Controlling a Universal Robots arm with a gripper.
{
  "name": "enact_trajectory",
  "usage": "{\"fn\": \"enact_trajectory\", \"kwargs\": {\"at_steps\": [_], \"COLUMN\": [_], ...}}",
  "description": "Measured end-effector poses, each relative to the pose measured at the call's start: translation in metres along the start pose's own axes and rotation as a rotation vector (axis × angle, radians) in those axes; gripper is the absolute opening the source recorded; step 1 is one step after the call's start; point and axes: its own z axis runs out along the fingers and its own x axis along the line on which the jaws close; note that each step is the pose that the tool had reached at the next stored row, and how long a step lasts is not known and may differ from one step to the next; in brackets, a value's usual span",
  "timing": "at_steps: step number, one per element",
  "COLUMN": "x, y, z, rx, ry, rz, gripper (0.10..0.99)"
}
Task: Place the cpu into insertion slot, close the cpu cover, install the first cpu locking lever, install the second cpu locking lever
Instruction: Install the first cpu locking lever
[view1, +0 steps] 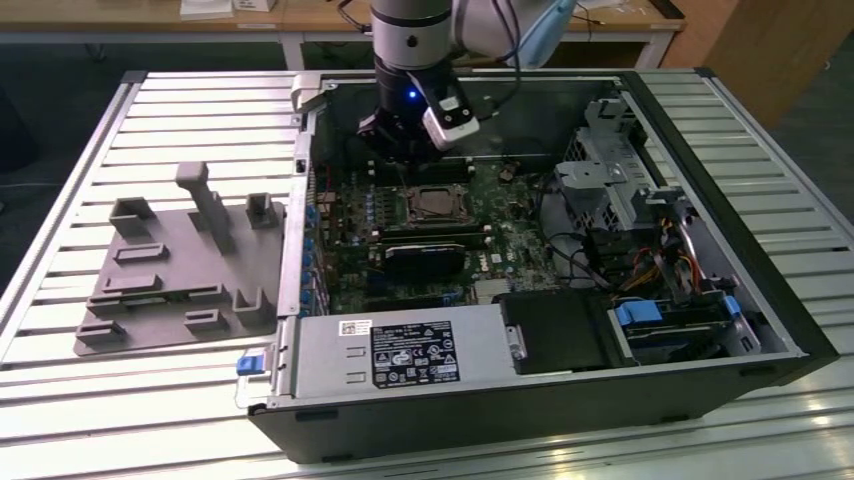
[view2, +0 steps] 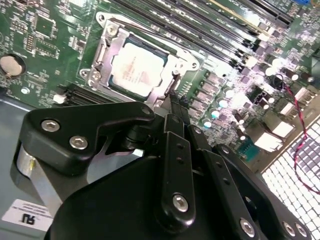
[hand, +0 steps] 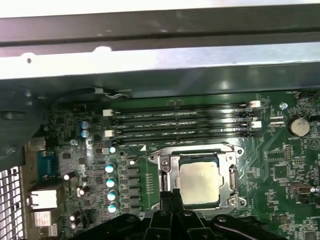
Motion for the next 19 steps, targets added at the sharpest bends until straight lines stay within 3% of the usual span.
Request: {"fn": "enact_trajectory", "kwargs": {"at_steps": [19], "x": [0.024], "y": [-0.002], "z": [-0.0008], "rx": [0.0], "ry": [0.0], "rz": [0.0], "gripper": [0.102]}}
